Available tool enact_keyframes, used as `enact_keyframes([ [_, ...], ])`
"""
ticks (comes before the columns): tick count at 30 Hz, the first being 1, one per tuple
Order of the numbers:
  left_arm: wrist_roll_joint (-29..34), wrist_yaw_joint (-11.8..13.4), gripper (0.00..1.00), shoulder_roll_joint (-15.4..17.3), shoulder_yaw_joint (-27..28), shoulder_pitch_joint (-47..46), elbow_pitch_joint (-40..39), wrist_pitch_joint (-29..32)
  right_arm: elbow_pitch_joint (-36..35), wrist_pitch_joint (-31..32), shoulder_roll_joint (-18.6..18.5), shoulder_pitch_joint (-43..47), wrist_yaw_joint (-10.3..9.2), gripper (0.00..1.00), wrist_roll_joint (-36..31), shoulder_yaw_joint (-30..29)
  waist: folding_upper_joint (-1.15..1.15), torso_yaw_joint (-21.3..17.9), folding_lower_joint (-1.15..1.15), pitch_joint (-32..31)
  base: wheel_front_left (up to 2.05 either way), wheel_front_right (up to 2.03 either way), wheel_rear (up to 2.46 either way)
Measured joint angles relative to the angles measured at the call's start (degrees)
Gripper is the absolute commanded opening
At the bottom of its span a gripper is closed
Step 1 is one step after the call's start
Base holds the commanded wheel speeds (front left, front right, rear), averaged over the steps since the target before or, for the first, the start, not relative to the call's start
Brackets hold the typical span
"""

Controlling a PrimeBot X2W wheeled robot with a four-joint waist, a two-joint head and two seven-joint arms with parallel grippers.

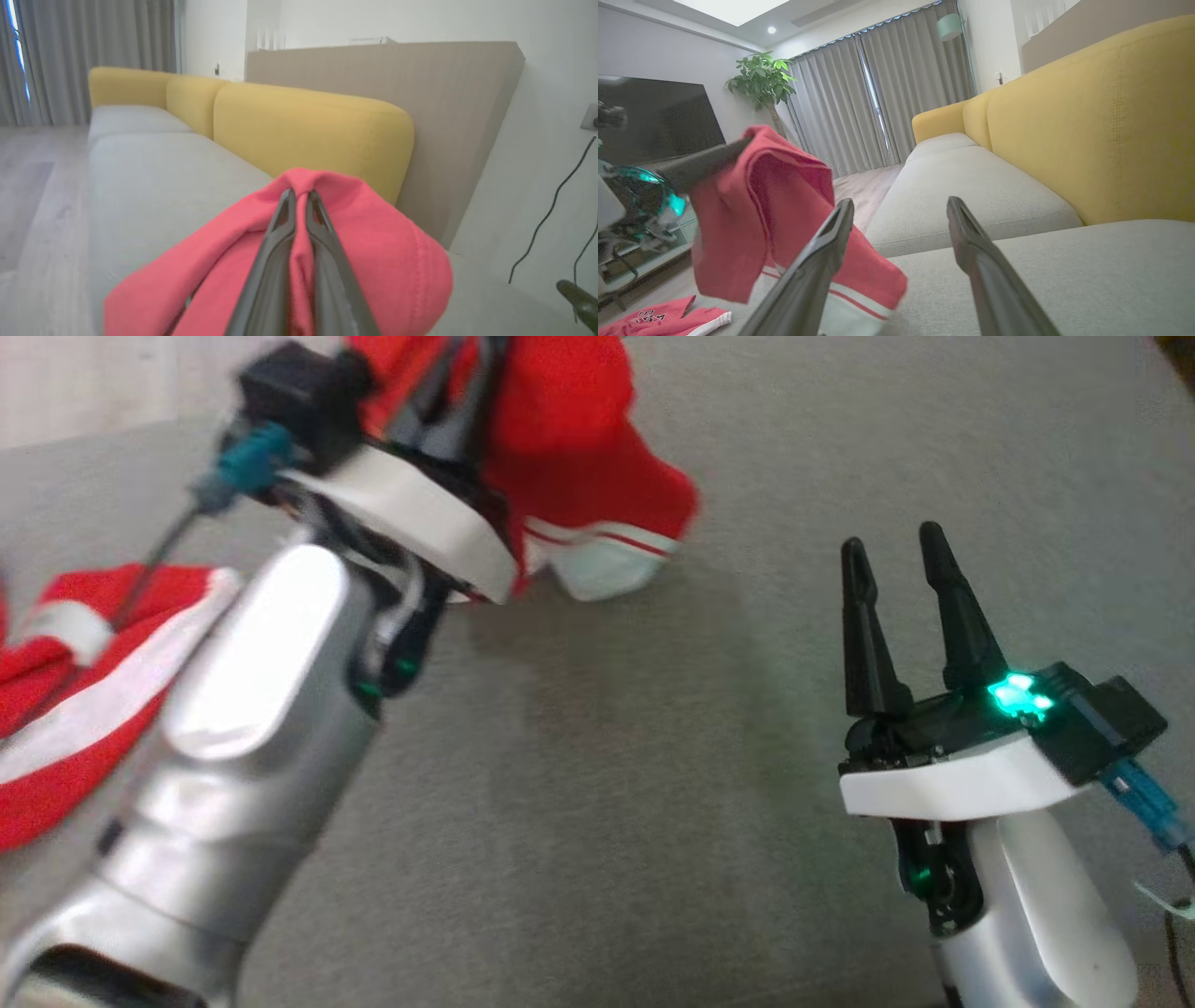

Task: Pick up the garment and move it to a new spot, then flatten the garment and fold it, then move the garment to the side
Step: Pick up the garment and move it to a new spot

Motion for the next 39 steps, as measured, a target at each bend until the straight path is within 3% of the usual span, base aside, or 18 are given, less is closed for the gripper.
enact_keyframes([
  [4,-0.08,-0.23,0.0,-4.79,-2.26,0.44,4.79,-0.46,-0.37,-0.08,0.0,-0.68,0.01,1.0,1.33,0.93,0.0,-4.19,0.0,1.4,0.0,0.0,0.0],
  [5,-0.04,-0.25,1.0,-6.15,-2.7,0.44,6.27,-1.27,-0.41,-0.08,0.0,-0.69,0.01,1.0,1.65,1.04,0.0,-5.15,0.0,1.72,0.0,0.0,0.0],
  [8,0.11,-1.16,1.0,-9.4,-4.16,-0.16,10.5,-4.38,-0.54,-0.25,0.0,-0.75,0.0,1.0,2.97,0.74,0.0,-7.7,0.0,2.59,0.0,0.0,0.0],
  [13,1.66,-1.54,1.0,-10.45,-4.22,-3.24,16.15,-9.73,-0.51,-0.25,0.0,-0.75,0.0,1.0,3.25,-0.04,0.0,-8.88,0.01,3.37,0.0,0.0,0.0],
  [23,4.12,-1.7,1.0,-4.1,-0.93,-1.91,18.96,-16.49,0.45,-0.25,0.01,0.38,0.0,1.0,1.13,-3.01,0.0,-1.64,0.0,0.54,0.0,0.0,0.0],
  [32,8.34,3.71,1.0,-0.53,5.28,15.94,8.09,-17.0,1.49,-0.25,0.05,4.87,0.0,1.0,-1.74,-5.46,0.0,6.35,-0.01,-3.98,0.0,0.0,0.0],
  [39,14.01,5.75,1.0,-1.47,8.93,32.1,-0.11,-17.0,1.93,-0.25,0.07,7.15,0.0,1.0,-2.07,-6.25,0.0,10.75,-0.02,-7.15,0.0,0.0,0.0],
])
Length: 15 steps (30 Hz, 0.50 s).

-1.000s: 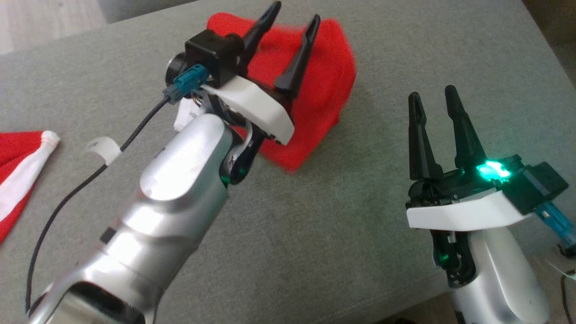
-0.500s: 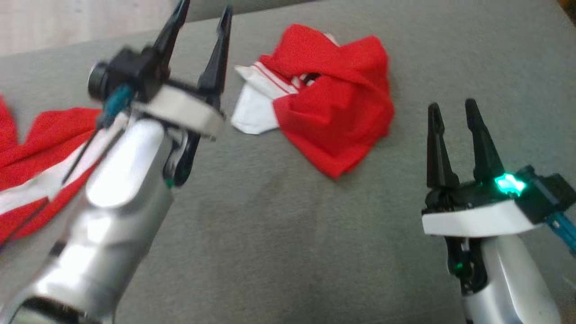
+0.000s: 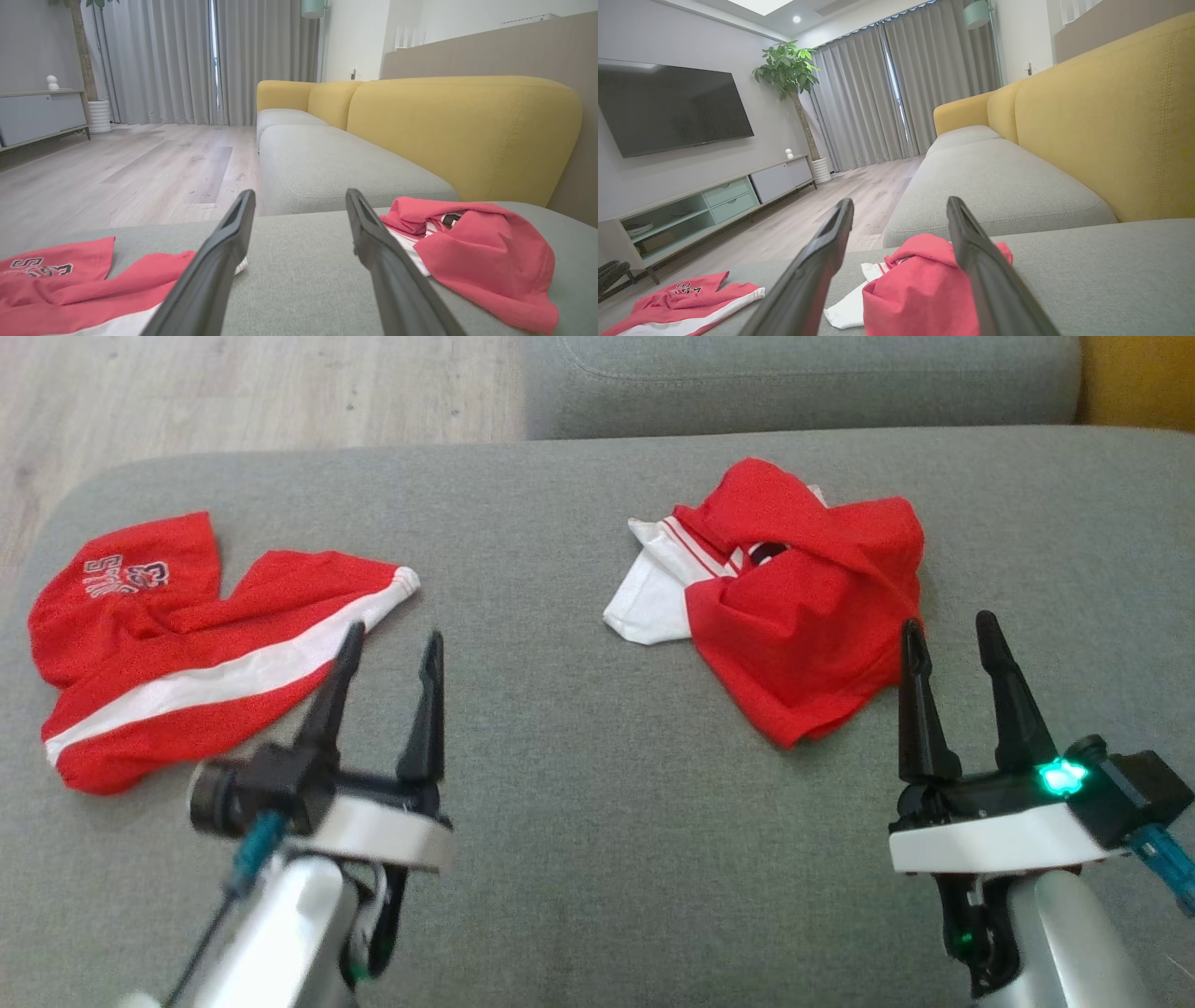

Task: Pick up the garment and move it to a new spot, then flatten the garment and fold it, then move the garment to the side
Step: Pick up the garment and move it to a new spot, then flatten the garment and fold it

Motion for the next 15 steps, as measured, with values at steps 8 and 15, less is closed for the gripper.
enact_keyframes([
  [8,2.7,-0.24,1.0,-5.64,5.68,6.05,-3.87,0.0,1.83,0.0,0.0,0.45,0.0,1.0,-1.2,0.13,0.0,0.2,0.0,0.44,0.0,0.0,0.0],
  [15,6.0,-3.41,1.0,-7.49,7.39,5.94,-3.5,0.0,9.4,2.66,-0.01,0.43,0.0,1.0,-5.1,1.43,0.0,0.38,0.03,1.8,0.0,0.0,0.0],
])
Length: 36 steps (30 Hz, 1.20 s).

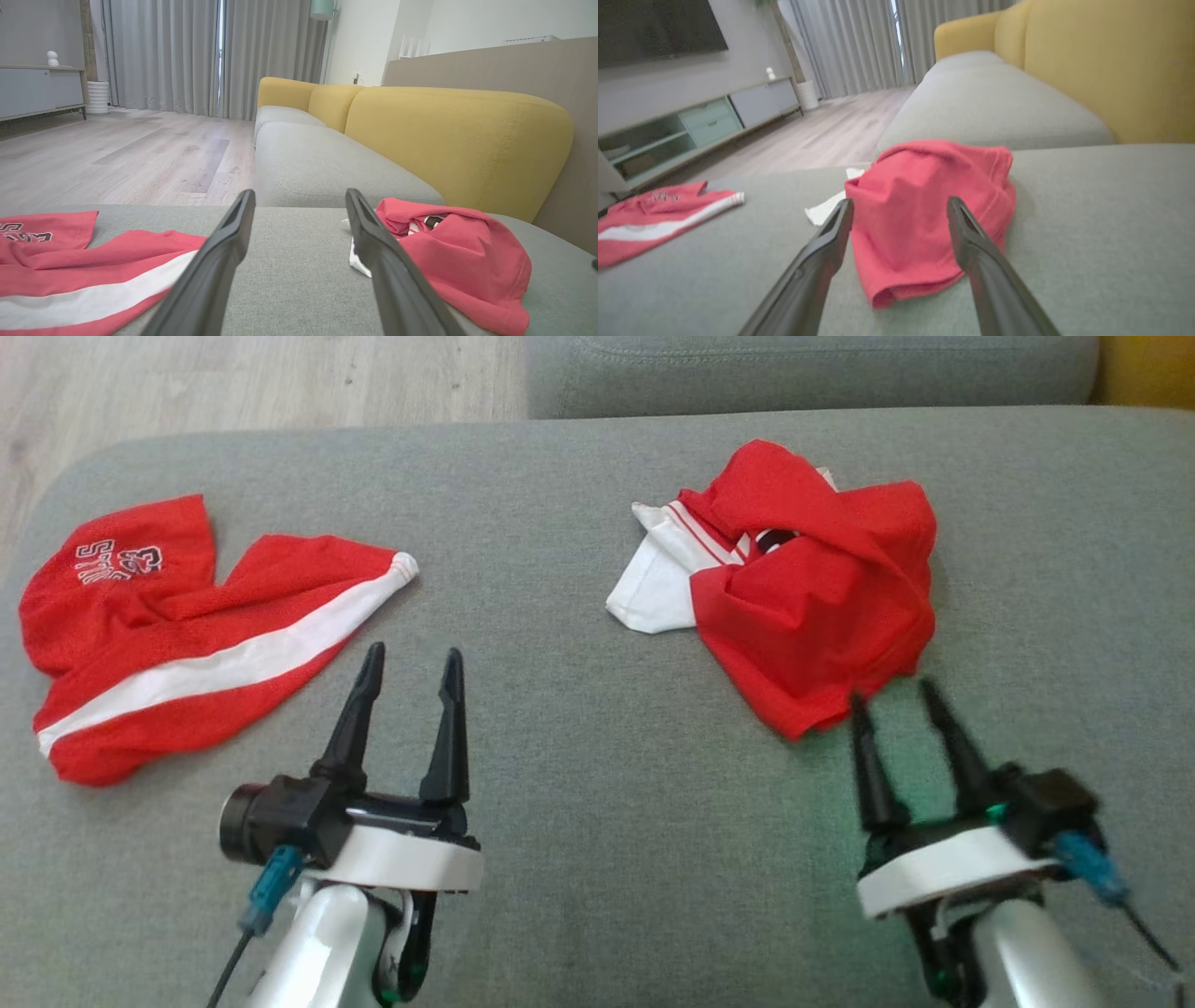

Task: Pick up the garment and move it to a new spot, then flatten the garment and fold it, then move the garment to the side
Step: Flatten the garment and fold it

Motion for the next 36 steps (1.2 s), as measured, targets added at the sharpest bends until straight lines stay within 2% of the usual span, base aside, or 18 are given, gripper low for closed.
enact_keyframes([
  [6,1.22,-1.86,1.0,-1.42,1.57,-0.16,1.09,0.0,6.76,4.39,0.01,-1.93,0.01,1.0,-4.47,2.0,0.0,1.28,-0.01,0.45,0.0,0.0,0.0],
  [9,1.22,-2.88,1.0,-1.96,1.63,-0.6,1.85,0.0,9.78,4.97,-0.03,-3.93,0.01,1.0,-9.6,1.96,0.0,2.1,-0.01,0.8,0.0,0.0,0.0],
  [13,1.67,-3.77,1.0,-2.79,1.55,-0.81,2.16,0.0,13.41,5.34,-0.02,-5.74,0.01,1.0,-12.28,1.7,0.0,3.37,-0.01,1.61,0.0,0.0,0.0],
  [24,1.64,-3.87,1.0,-2.91,1.93,-1.54,2.13,0.0,19.29,7.97,-0.04,-9.87,0.01,1.0,-13.97,-0.51,0.0,5.36,-0.01,4.18,0.0,0.0,0.0],
  [25,1.63,-3.86,1.0,-2.92,1.92,-1.71,2.11,0.0,19.64,7.97,-0.04,-10.2,0.01,0.76,-13.79,-0.52,0.0,5.38,-0.01,4.28,0.0,0.0,0.0],
  [26,1.63,-3.83,1.0,-2.93,1.91,-1.9,2.08,0.0,19.93,7.95,-0.04,-10.54,0.01,0.0,-13.62,-0.52,0.0,5.35,-0.01,4.31,0.0,0.0,0.0],
  [32,1.61,-3.69,1.0,-2.97,2.0,-1.93,2.03,0.0,20.39,6.39,-0.02,-10.92,0.01,0.0,-11.63,-0.77,0.0,4.06,-0.01,4.13,0.0,0.0,0.0],
  [36,1.63,-3.74,1.0,-3.02,2.94,-1.91,2.08,0.0,18.06,4.8,0.01,-10.57,0.01,0.0,-9.44,-4.1,0.0,1.87,-0.01,3.73,0.0,0.0,0.0],
])
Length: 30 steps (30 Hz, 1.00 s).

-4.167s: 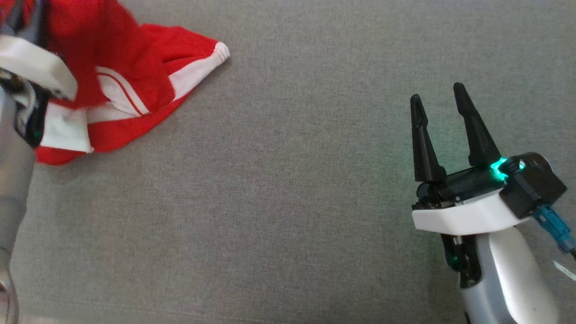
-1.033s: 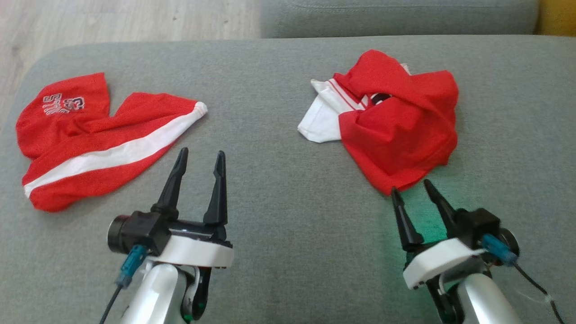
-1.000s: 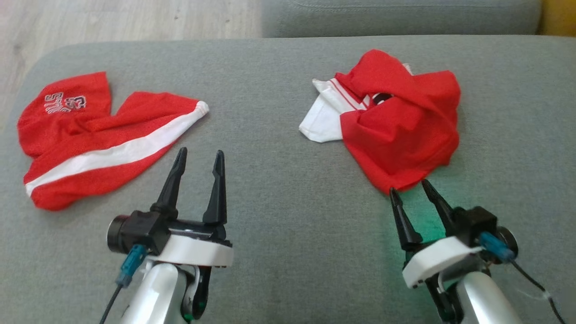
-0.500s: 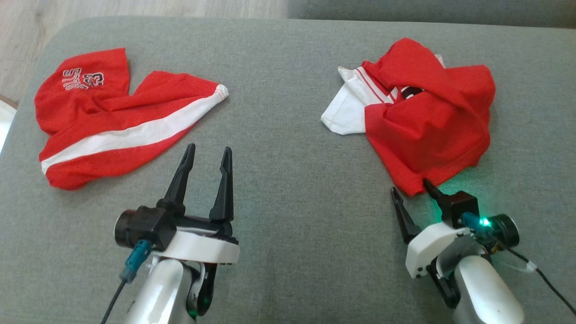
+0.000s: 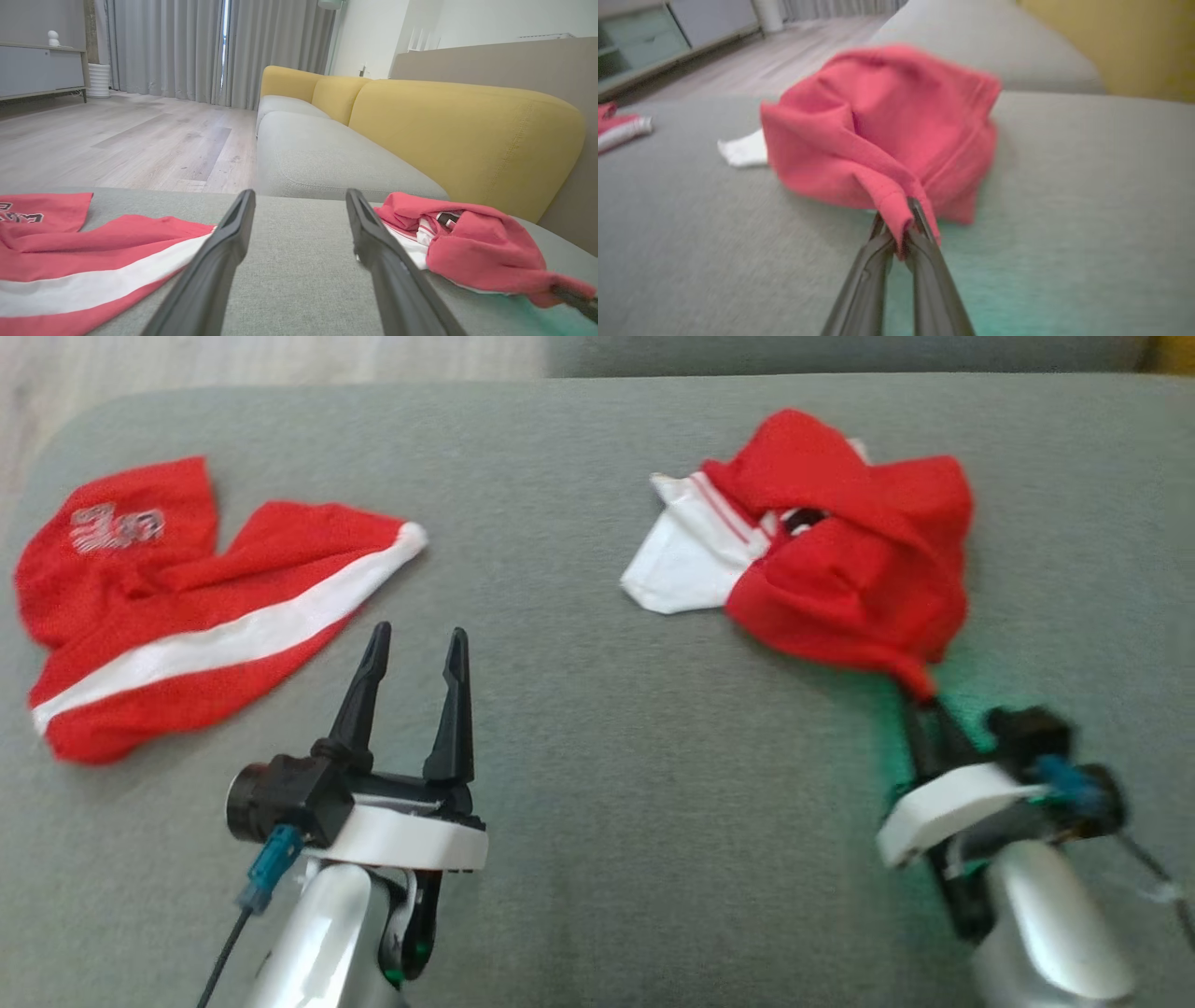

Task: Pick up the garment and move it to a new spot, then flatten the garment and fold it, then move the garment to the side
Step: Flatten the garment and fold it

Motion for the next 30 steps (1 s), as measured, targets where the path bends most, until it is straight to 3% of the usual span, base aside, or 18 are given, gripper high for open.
enact_keyframes([
  [4,0.01,-0.05,1.0,-0.01,0.4,0.01,0.01,0.0,-6.82,-0.7,0.01,0.74,0.0,0.0,1.46,-6.81,0.0,-2.69,0.0,-0.65,0.0,0.0,0.0],
  [13,-0.58,-0.07,1.0,-0.04,-0.55,-0.02,-0.12,0.0,-18.82,7.42,0.11,2.64,0.0,0.0,-3.6,-28.83,0.0,-6.02,-0.01,-1.49,0.0,0.0,0.0],
  [14,-0.58,-0.07,1.0,-0.03,-0.79,-0.01,-0.1,0.0,-19.35,8.09,0.1,2.57,0.0,0.36,-4.25,-30.52,0.0,-5.86,0.0,-1.45,0.0,0.0,0.0],
  [15,-0.58,-0.12,1.0,-0.03,-1.09,-0.02,-0.1,0.0,-19.82,8.32,0.12,2.57,0.0,1.0,-5.1,-31.95,0.0,-5.64,0.0,-1.42,0.0,0.0,0.0],
  [22,-0.58,-0.6,1.0,-0.04,-0.98,0.02,0.26,0.0,-21.58,8.44,0.26,1.32,0.0,1.0,-6.68,-33.12,0.0,-4.3,-0.01,-2.05,0.0,0.0,0.0],
  [30,-1.15,-0.62,1.0,-0.03,-0.66,0.25,0.22,0.0,-25.63,2.18,0.23,2.74,0.0,1.0,-1.29,-16.69,0.0,-3.7,-0.01,-3.46,0.0,0.0,0.0],
])
